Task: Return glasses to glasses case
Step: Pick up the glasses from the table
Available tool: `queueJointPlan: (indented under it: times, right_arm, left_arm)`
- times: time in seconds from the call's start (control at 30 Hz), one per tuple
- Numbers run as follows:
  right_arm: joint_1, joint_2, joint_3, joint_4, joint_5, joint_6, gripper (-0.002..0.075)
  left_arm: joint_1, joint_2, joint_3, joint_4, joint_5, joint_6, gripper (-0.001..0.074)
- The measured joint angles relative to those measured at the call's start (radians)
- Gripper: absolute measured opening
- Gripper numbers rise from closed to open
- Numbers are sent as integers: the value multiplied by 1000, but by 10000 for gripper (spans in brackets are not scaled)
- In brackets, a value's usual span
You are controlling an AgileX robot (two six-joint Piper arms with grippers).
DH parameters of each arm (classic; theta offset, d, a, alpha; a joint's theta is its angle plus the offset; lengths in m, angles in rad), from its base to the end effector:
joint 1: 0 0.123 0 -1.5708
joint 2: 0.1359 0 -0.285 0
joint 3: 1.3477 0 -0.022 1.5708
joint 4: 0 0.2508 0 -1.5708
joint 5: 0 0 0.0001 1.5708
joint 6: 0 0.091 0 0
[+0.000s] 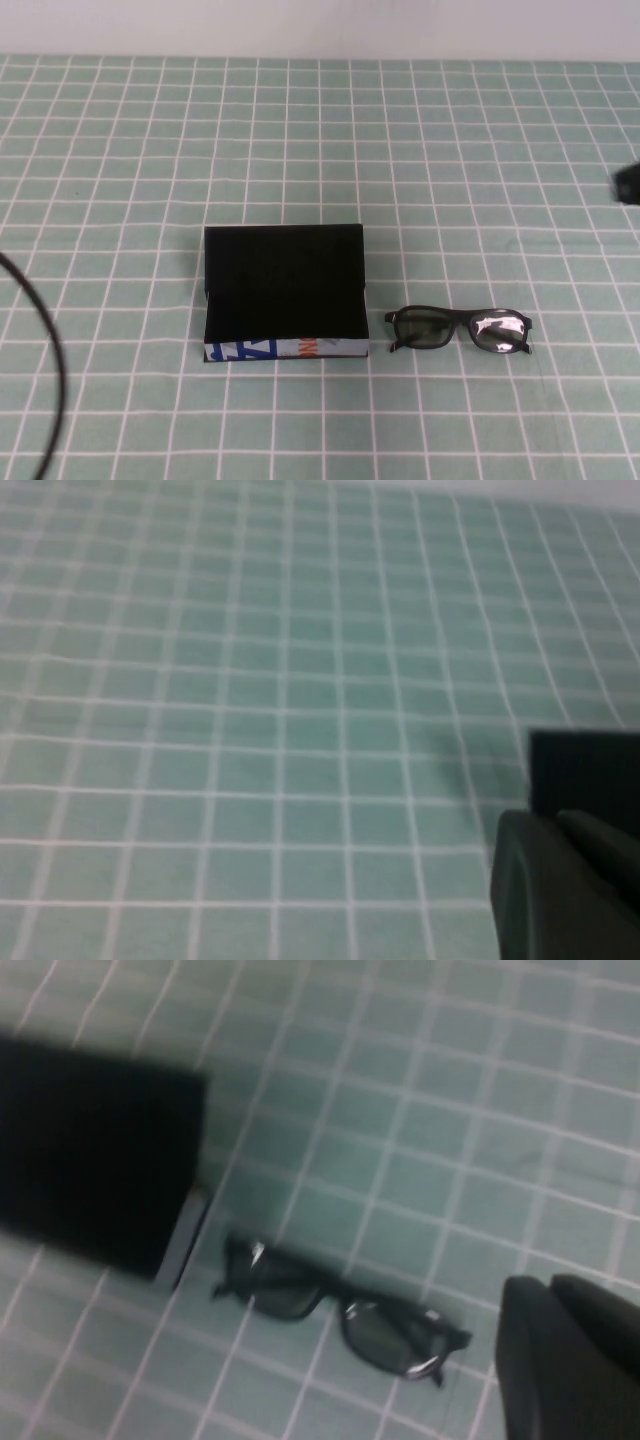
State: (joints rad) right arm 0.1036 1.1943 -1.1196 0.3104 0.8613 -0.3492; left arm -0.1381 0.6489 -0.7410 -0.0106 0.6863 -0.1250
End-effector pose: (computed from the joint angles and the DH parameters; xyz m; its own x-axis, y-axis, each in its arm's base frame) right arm 0.2391 0.0461 0.3599 -0.6861 -0.2109 -0.6962 -0.3587 0.9307 0.0715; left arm 0.1195 -0.0172 0.3465 -0.4957 -0.0652 -0.8660 0.0783 0.9898 -0.1193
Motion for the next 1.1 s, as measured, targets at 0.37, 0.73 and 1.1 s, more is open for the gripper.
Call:
queueJointPlan:
  times: [0.37,0.73,1.1]
  right_arm:
    - [151,457,-366,4,352,-418,-13]
    - [269,657,-386,-89,358,-521,121]
    - [271,736,-388,-160,307,-550,279]
  left_arm:
    - [0,114,0,-519,103,490,-2]
    - [0,221,0,-636,163,612,-2]
    - [-26,221,0,-641,176,644,-2]
